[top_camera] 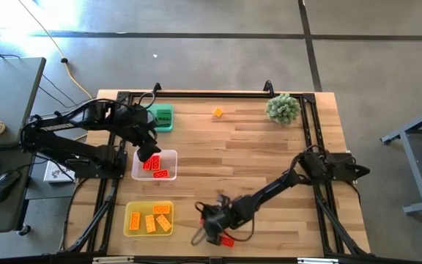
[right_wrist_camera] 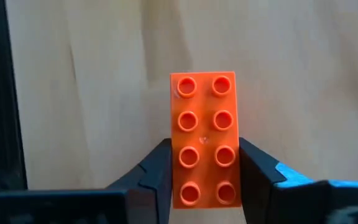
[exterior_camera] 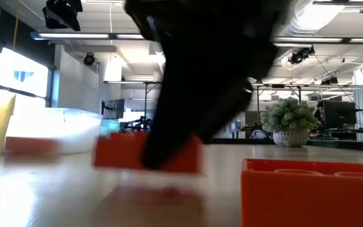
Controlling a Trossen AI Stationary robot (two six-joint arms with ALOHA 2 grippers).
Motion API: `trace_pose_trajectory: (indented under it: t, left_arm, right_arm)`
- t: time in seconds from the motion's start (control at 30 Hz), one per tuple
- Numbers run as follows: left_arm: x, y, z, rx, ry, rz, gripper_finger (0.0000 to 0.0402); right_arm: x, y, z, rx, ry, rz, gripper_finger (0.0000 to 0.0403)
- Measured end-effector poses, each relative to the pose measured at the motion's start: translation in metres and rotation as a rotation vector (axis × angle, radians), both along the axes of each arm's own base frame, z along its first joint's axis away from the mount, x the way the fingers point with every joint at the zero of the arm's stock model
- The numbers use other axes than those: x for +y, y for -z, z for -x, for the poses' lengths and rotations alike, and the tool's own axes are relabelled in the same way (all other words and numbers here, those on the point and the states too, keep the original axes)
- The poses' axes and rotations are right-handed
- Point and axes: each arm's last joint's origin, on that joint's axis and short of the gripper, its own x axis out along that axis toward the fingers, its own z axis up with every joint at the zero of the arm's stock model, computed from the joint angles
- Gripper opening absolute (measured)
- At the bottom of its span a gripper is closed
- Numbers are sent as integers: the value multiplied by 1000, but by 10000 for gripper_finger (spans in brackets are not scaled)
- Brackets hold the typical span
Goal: Sort & place blocks by color
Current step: Put the orange game piece into the white bin
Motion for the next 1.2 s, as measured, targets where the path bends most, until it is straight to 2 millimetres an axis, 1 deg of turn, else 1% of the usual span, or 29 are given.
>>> trace_pose_trajectory:
  t: [0.13, 0.27, 0.43, 0.53, 0.7, 0.93, 1.1, 1.2]
  left_arm:
    - [3, -4, 7, -20, -33, -30, 202]
    - [7, -7, 15, -33, -53, -105, 202]
    - [13, -11, 26, -40, -147, -184, 204]
    - [16, -14, 32, -40, -203, -232, 204]
    - [17, -18, 42, -59, -267, -278, 203]
    - [14, -21, 50, -88, -275, -290, 204]
    - [14, -21, 50, -90, -275, -291, 203]
    - [14, -21, 50, -89, -274, -294, 203]
  right_arm:
    - [-22, -18, -21, -64, -5, 27, 111]
    - [-55, -32, -41, -112, -1, 68, 111]
    - [-98, -52, -69, -256, 35, 73, 111]
    - [-120, -62, -81, -353, 84, 55, 111]
    - [-150, -69, -92, -444, 198, 32, 111]
    - [-185, -81, -102, -593, 368, 9, 111]
    - [-200, -88, -106, -666, 419, -8, 111]
    - [-205, -87, -108, -674, 370, -16, 111]
